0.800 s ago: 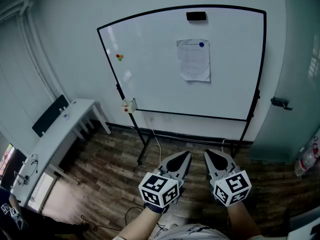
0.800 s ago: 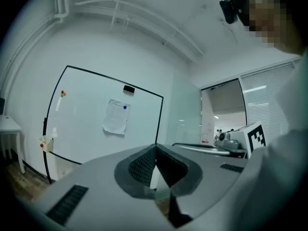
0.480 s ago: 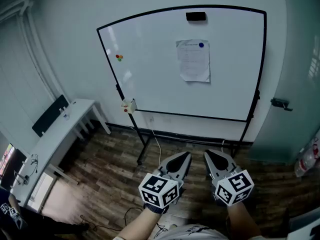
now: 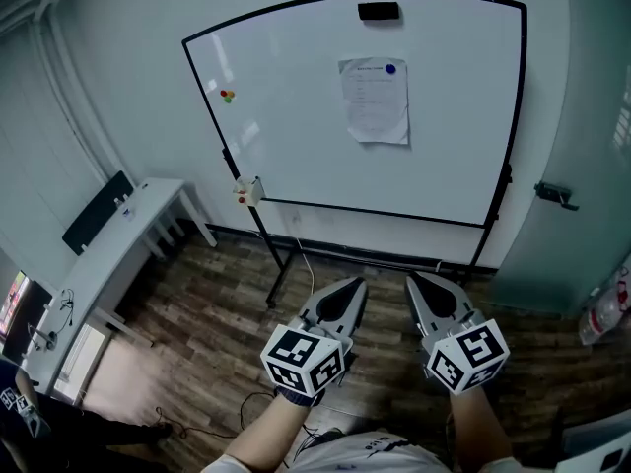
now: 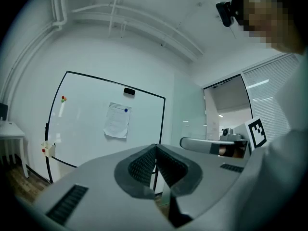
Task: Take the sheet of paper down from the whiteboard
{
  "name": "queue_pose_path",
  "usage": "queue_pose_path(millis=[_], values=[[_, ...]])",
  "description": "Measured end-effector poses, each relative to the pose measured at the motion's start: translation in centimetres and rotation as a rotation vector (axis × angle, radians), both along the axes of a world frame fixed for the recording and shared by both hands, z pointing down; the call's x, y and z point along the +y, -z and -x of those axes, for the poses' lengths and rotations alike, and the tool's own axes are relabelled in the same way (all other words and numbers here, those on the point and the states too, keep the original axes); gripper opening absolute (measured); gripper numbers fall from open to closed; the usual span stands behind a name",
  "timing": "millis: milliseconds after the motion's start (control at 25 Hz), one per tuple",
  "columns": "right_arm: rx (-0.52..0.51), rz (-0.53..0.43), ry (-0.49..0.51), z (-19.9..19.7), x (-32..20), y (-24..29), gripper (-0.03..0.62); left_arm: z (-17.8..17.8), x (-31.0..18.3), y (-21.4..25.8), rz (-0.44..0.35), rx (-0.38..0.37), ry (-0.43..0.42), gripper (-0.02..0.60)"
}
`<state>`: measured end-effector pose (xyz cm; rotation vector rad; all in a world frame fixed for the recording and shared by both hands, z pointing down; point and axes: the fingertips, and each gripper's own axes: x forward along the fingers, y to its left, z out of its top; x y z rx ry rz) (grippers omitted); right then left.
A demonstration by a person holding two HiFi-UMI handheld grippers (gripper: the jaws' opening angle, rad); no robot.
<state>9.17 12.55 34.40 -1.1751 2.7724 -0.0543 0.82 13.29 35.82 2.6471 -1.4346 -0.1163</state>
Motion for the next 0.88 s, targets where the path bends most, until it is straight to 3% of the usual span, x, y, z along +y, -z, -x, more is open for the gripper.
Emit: queue_pose_path(millis=[440, 880], values=[[-0.007, 0.026, -0.011, -1.3, -3.9, -0.9, 0.012, -1.9, -4.3, -0.2, -0.005, -0.025, -0.005, 0.013], [0.024, 0.023, -0.131, 1.9, -15.7, -0.8, 0.012, 0.9, -17.0, -0.2, -0.041, -0.024, -0.098, 0.012]])
